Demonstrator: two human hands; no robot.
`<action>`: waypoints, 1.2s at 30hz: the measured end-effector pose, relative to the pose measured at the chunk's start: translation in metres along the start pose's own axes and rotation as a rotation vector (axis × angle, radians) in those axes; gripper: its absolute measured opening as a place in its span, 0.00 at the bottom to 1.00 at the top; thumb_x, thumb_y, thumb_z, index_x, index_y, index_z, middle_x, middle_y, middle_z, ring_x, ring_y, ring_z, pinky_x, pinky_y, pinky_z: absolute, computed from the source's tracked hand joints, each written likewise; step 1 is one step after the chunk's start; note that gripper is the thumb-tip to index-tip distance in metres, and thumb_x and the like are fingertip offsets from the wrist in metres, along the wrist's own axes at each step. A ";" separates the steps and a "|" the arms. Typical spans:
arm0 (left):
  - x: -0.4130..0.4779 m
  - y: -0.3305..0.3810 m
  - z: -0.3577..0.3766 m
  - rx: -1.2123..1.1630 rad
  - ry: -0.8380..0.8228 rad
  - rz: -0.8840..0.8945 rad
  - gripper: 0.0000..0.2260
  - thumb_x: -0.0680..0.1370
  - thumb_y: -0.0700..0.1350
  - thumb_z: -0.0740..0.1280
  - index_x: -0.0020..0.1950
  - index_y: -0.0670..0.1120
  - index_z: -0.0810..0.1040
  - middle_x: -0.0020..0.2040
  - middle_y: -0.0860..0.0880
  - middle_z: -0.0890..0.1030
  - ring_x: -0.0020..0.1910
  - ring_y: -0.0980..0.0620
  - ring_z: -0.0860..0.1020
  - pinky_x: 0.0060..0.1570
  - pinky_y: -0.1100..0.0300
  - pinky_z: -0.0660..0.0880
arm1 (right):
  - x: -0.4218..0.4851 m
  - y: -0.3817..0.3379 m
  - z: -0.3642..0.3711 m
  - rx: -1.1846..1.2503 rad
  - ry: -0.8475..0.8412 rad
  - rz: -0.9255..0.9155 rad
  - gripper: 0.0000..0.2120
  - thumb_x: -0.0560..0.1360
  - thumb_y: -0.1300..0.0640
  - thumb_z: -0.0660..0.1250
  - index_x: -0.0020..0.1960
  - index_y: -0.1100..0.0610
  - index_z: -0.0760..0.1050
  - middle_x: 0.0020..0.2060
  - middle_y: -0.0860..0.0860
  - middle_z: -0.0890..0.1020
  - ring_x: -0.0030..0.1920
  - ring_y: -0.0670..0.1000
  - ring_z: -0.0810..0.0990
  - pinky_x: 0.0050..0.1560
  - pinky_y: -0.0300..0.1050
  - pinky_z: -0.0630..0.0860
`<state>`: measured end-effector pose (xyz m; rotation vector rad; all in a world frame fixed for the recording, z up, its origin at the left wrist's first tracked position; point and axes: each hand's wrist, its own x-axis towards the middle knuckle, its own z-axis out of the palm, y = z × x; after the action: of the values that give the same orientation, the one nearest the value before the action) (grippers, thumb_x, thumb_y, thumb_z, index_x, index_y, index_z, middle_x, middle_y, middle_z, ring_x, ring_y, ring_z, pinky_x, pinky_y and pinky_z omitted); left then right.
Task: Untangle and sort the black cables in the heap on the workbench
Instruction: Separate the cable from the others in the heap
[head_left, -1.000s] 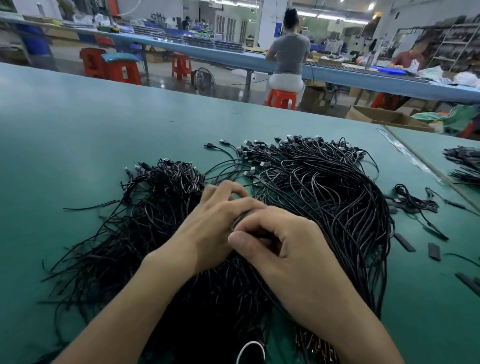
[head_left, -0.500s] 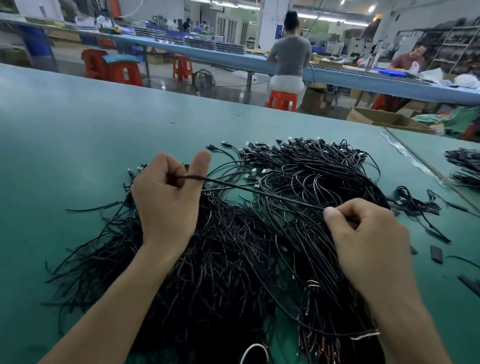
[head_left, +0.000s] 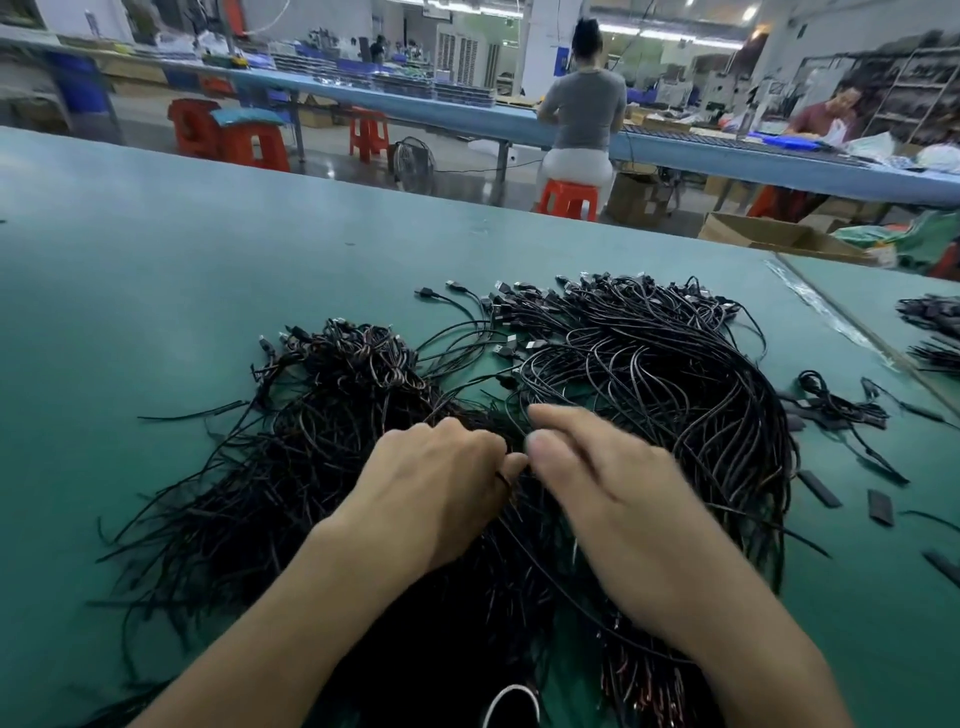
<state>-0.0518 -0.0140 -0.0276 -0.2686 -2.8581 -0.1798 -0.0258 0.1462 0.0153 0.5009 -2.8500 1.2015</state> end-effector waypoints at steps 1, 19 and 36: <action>0.000 0.000 -0.001 -0.026 -0.004 0.003 0.14 0.80 0.56 0.52 0.50 0.51 0.73 0.37 0.50 0.72 0.46 0.42 0.80 0.38 0.55 0.66 | -0.001 -0.001 0.006 -0.013 -0.060 0.001 0.27 0.74 0.33 0.52 0.70 0.39 0.69 0.53 0.36 0.80 0.56 0.37 0.77 0.61 0.41 0.75; 0.005 -0.014 -0.008 -0.723 0.716 -0.094 0.14 0.73 0.56 0.73 0.37 0.48 0.74 0.31 0.57 0.72 0.32 0.59 0.71 0.33 0.73 0.68 | 0.008 0.034 -0.003 -0.035 0.350 0.105 0.22 0.76 0.36 0.62 0.30 0.48 0.68 0.19 0.44 0.68 0.22 0.46 0.66 0.28 0.43 0.65; 0.004 -0.018 -0.023 -0.825 0.704 -0.064 0.22 0.80 0.58 0.63 0.31 0.50 0.62 0.25 0.56 0.63 0.24 0.54 0.66 0.27 0.68 0.65 | 0.008 0.058 -0.020 -0.165 0.422 0.268 0.25 0.79 0.40 0.63 0.30 0.54 0.67 0.22 0.47 0.71 0.25 0.51 0.70 0.30 0.47 0.70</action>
<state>-0.0536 -0.0339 -0.0060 -0.2029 -1.9622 -1.1977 -0.0529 0.1962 -0.0100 -0.1335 -2.6627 0.9451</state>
